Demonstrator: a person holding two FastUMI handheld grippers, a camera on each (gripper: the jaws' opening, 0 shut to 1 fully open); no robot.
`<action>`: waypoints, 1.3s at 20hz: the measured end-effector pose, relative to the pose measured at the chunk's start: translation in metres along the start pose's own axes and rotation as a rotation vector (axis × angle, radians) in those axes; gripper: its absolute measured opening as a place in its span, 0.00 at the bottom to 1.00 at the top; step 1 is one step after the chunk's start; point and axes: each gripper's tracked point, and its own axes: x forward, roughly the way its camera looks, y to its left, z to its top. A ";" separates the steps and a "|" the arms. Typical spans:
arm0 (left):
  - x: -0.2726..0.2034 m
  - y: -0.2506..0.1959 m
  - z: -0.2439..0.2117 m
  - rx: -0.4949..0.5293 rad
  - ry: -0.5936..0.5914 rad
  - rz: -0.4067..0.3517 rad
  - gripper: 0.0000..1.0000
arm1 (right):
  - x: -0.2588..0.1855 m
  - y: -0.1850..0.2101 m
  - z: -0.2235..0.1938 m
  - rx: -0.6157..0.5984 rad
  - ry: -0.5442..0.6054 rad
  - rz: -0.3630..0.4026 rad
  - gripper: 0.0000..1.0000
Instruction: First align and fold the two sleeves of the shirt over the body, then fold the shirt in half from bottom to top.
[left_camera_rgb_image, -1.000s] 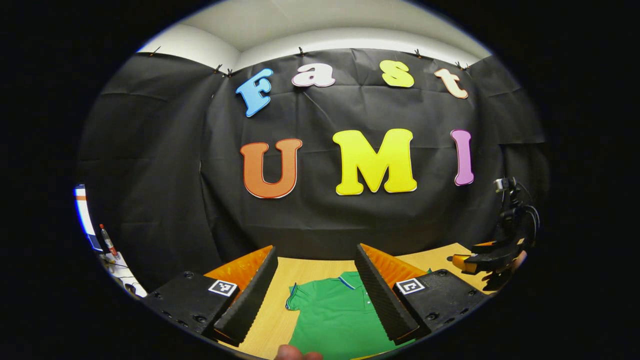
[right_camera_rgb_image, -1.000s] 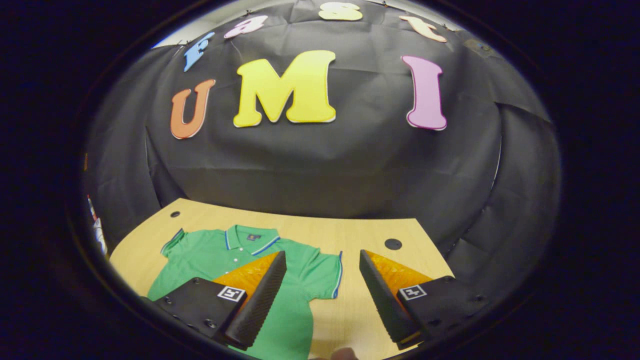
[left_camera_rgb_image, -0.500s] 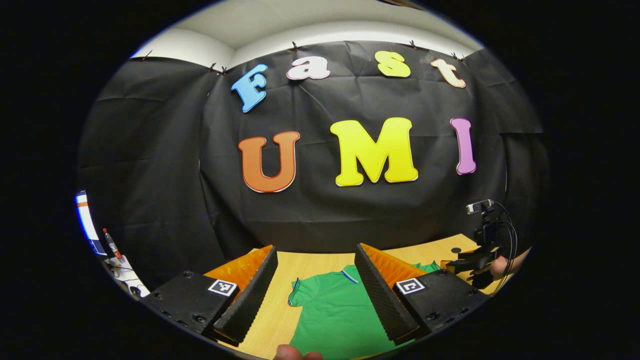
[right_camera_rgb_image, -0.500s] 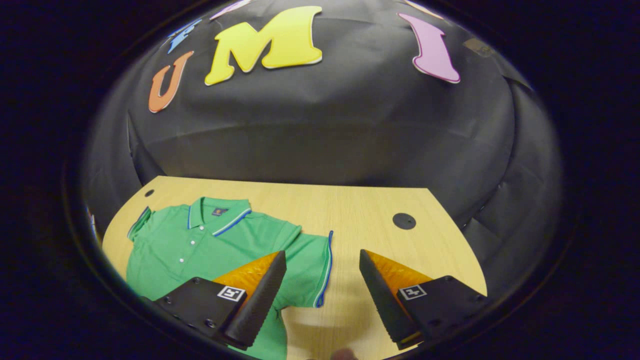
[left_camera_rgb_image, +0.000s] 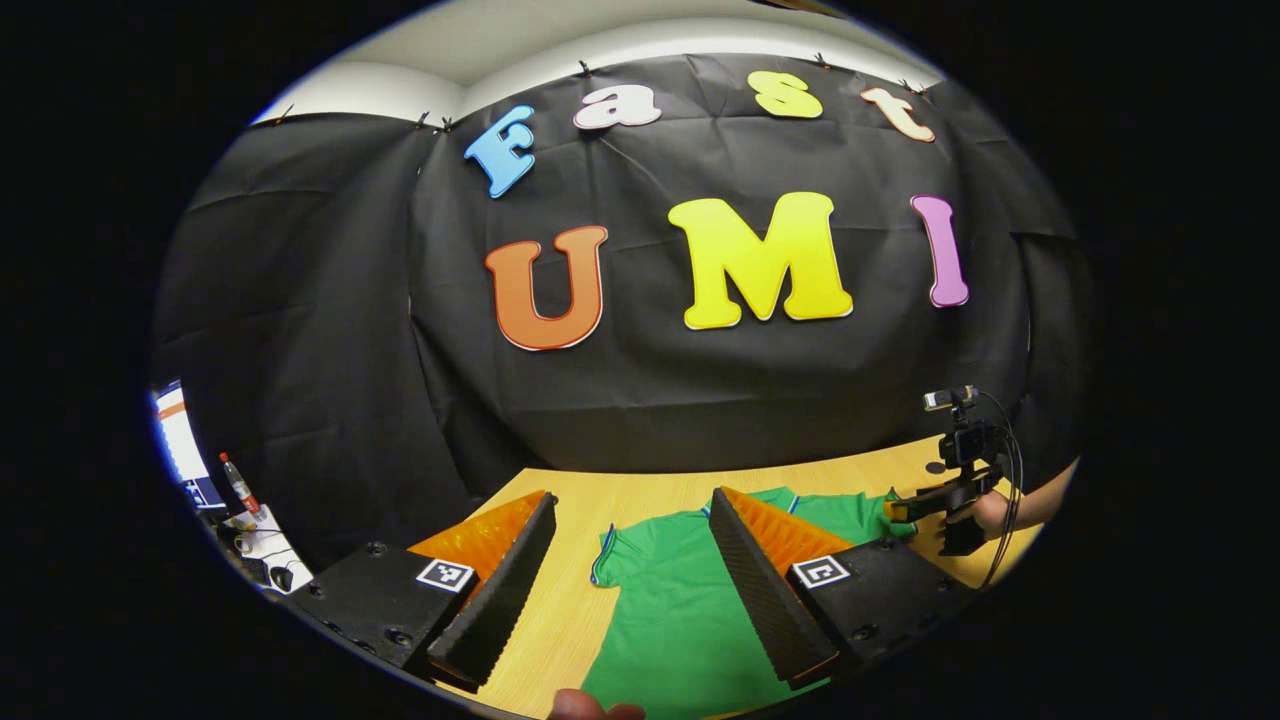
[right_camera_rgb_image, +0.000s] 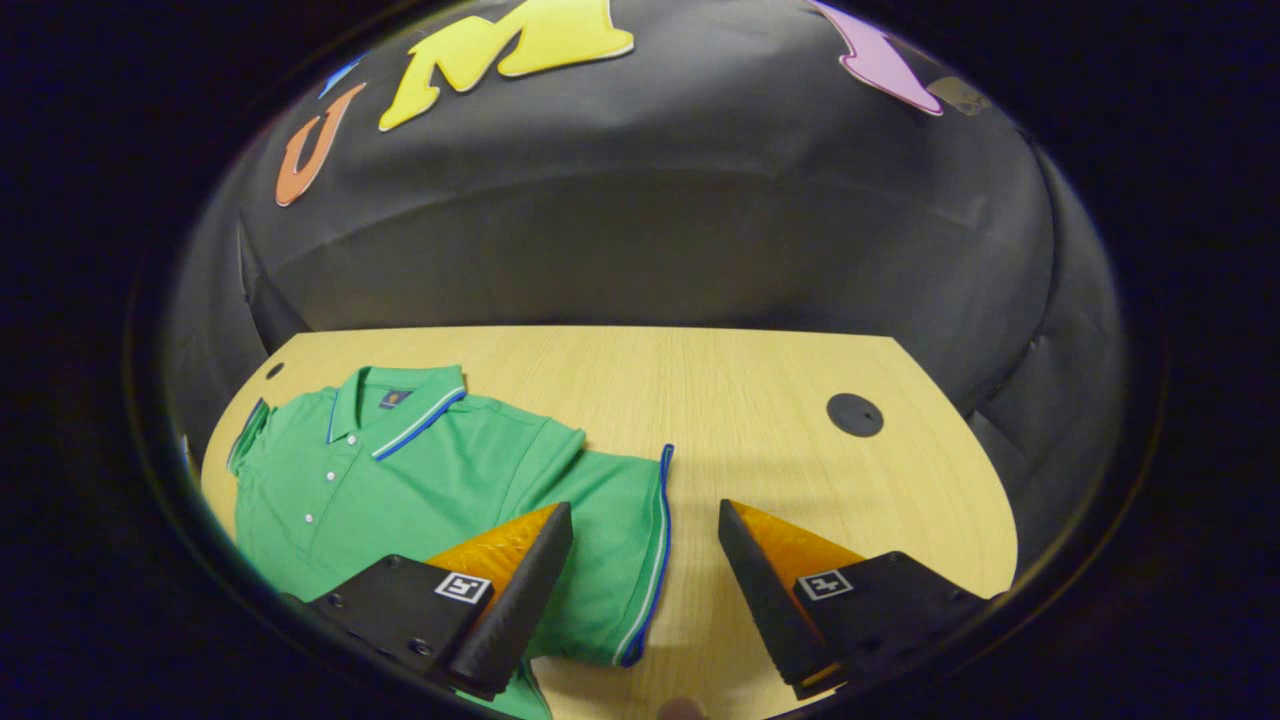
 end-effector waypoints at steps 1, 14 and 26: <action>-0.001 0.002 -0.003 0.002 0.007 0.008 0.99 | 0.004 0.001 -0.002 0.004 0.007 0.000 0.95; -0.011 0.020 -0.023 -0.023 0.058 0.060 0.99 | 0.016 0.012 -0.001 0.043 0.000 0.031 0.17; -0.011 0.030 -0.034 -0.035 0.074 0.050 1.00 | -0.016 0.026 0.034 0.059 -0.077 0.031 0.07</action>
